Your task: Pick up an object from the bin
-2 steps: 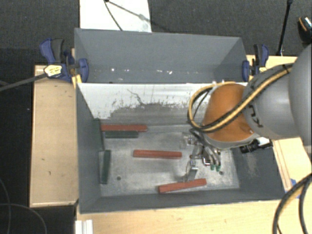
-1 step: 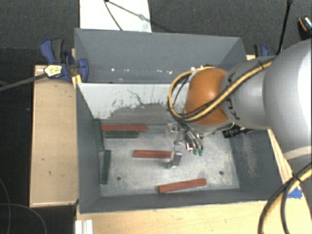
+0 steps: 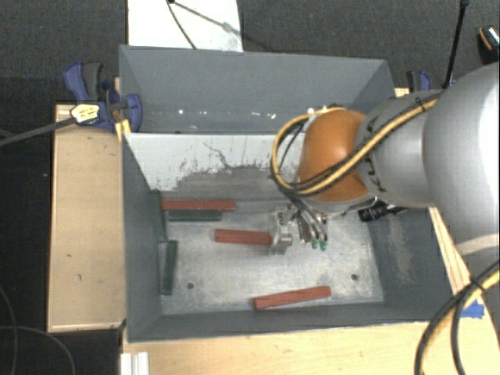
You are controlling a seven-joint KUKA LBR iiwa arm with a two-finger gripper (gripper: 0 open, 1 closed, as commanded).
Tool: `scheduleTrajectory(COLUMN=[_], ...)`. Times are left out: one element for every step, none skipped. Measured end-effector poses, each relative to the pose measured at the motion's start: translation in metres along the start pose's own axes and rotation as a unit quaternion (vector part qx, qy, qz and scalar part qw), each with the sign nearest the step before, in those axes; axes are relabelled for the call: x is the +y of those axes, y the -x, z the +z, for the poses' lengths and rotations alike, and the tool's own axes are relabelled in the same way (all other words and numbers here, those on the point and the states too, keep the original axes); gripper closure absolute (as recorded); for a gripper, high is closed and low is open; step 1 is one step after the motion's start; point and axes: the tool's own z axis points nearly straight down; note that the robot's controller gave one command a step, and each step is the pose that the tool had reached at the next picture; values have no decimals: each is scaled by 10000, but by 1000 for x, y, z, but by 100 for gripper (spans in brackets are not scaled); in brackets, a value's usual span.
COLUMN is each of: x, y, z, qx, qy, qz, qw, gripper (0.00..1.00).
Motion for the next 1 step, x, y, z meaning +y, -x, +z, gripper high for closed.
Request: scheduleTrajectory(x=[-3], y=[4], z=[-155], qx=[-41], qy=[5], qz=[-146], qw=[9999], gripper=[100])
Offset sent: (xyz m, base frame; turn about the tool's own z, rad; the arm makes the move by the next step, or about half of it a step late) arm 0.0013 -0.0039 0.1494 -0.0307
